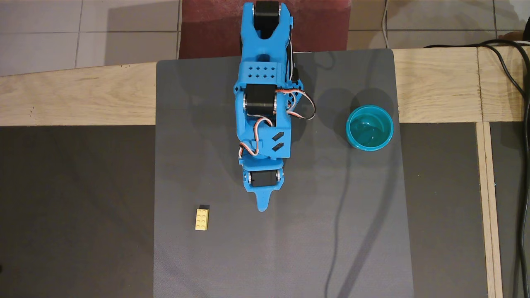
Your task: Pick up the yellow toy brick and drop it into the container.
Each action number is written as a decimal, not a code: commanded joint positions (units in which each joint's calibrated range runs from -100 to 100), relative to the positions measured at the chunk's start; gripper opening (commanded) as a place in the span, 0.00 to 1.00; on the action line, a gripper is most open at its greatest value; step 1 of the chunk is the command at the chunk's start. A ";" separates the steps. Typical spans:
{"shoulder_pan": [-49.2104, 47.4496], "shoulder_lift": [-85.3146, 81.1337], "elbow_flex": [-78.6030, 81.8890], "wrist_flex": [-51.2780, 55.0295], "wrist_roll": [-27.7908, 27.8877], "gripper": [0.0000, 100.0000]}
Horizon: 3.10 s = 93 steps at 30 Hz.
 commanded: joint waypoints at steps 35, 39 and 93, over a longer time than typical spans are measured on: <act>-4.09 61.12 -56.41 3.20 -2.67 0.00; -2.15 72.25 -62.72 3.73 1.83 0.00; 24.62 89.70 -59.93 -4.27 62.78 0.25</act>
